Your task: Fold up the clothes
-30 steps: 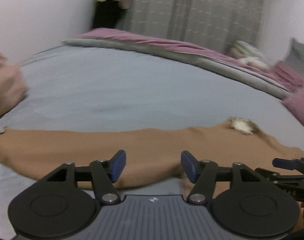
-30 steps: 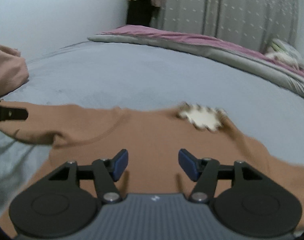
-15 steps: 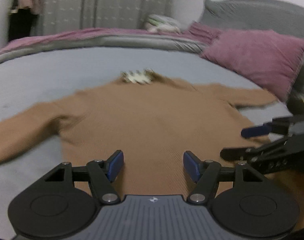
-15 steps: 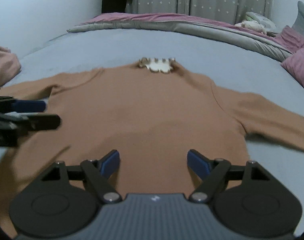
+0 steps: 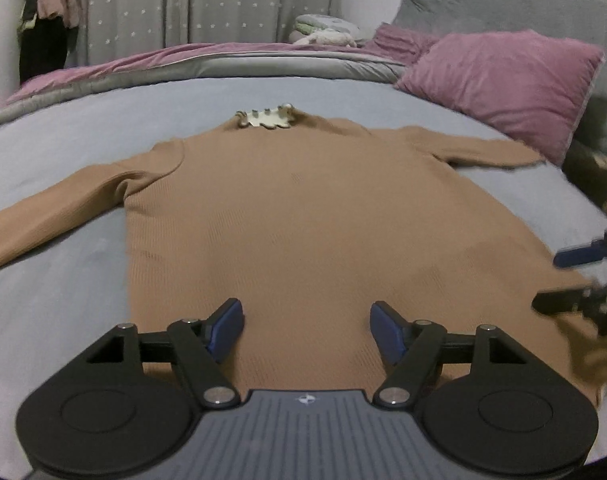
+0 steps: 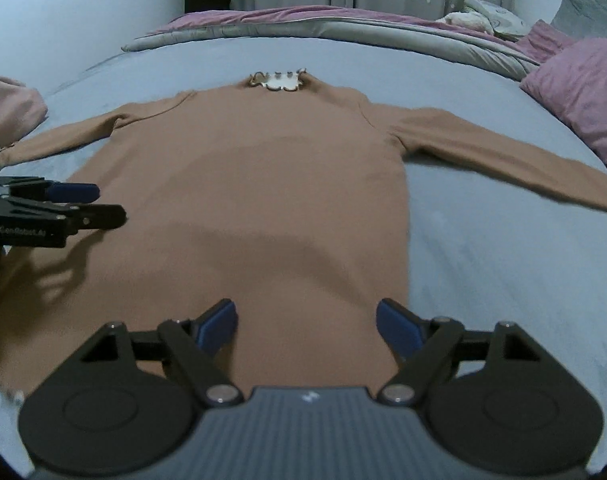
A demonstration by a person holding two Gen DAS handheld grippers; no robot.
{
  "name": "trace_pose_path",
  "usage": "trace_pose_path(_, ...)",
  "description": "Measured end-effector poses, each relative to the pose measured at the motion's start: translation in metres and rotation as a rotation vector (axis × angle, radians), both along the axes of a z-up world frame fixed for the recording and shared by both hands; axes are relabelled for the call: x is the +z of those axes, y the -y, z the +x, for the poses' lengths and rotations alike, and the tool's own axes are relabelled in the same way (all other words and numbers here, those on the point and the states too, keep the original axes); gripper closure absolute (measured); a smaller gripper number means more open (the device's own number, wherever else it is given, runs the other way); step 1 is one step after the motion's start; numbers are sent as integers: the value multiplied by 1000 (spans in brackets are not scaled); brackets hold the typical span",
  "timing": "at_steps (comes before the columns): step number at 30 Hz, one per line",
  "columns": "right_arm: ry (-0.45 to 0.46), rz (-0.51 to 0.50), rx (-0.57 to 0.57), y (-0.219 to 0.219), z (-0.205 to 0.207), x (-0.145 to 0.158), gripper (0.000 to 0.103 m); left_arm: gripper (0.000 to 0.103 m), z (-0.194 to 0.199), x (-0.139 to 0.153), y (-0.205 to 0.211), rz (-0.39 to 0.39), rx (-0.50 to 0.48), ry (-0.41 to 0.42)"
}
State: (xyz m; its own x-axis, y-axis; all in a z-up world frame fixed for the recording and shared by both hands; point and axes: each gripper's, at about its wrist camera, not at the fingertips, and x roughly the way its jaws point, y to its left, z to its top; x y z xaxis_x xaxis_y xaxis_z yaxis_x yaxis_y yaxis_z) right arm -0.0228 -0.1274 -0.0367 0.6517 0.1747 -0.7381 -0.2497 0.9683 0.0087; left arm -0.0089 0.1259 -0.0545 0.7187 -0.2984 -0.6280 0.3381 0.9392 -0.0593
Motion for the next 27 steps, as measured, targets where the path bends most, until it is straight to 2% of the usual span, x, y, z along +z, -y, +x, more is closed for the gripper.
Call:
trace_pose_path(4, -5, -23, 10, 8, -25, 2, 21, 32, -25, 3, 2, 46, -14, -9)
trace_pose_path(14, -52, -5, -8, 40, -64, 3, 21, 31, -67, 12, -13, 29, -5, -89)
trace_pose_path(20, -61, -20, -18, 47, -75, 7, 21, 29, -88, 17, -10, 116, -77, -125)
trace_pose_path(24, -32, -51, -9, 45, -79, 14, 21, 29, -90, 26, -16, 86, -90, -155)
trace_pose_path(27, 3, -53, 10, 43, -80, 21, 21, 29, -87, 32, -28, 43, -48, -157)
